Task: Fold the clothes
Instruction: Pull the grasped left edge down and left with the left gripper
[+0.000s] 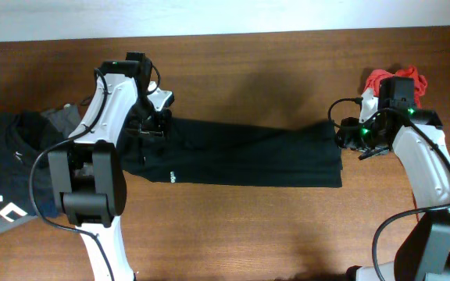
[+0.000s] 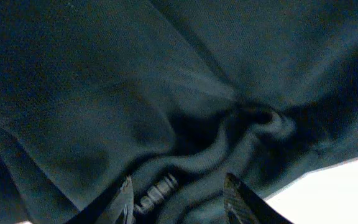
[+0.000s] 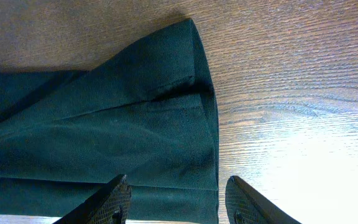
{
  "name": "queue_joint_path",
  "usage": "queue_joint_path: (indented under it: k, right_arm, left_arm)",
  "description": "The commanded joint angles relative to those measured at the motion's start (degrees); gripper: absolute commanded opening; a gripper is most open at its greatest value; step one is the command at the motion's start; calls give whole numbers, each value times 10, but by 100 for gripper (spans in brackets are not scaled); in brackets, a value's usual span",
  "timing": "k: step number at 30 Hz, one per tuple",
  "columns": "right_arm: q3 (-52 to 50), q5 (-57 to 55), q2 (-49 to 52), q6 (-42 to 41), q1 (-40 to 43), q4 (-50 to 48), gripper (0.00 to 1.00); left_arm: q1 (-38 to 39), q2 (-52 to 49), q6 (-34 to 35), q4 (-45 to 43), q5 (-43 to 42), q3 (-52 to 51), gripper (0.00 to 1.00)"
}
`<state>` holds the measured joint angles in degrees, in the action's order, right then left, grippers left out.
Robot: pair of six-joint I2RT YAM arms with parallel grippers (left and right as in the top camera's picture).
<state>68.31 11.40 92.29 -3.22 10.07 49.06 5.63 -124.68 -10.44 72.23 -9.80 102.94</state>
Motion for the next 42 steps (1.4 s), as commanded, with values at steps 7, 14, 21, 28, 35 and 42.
queue_joint_path:
  k: [7, 14, 21, 28, 35, 42]
  right_arm:
    - [2, -5, -10, -2, 1, -2, 54]
    - [2, -5, -10, -2, 1, -2, 54]
    - [2, -5, -10, -2, 1, -2, 54]
    - [2, -5, -10, -2, 1, -2, 54]
    - [2, -5, -10, -2, 1, -2, 55]
    - [2, -5, -10, -2, 1, -5, 55]
  left_arm:
    - [1, 17, 14, -19, 30, -89, 13]
    - [3, 41, 27, 4, -24, -84, 1]
    - [3, 107, 27, 40, -70, -82, 1]
    - [16, 112, 27, 79, -72, -85, 1]
    - [44, 112, 27, 97, -54, -85, 7]
    - [24, 112, 61, 73, 21, -84, 38]
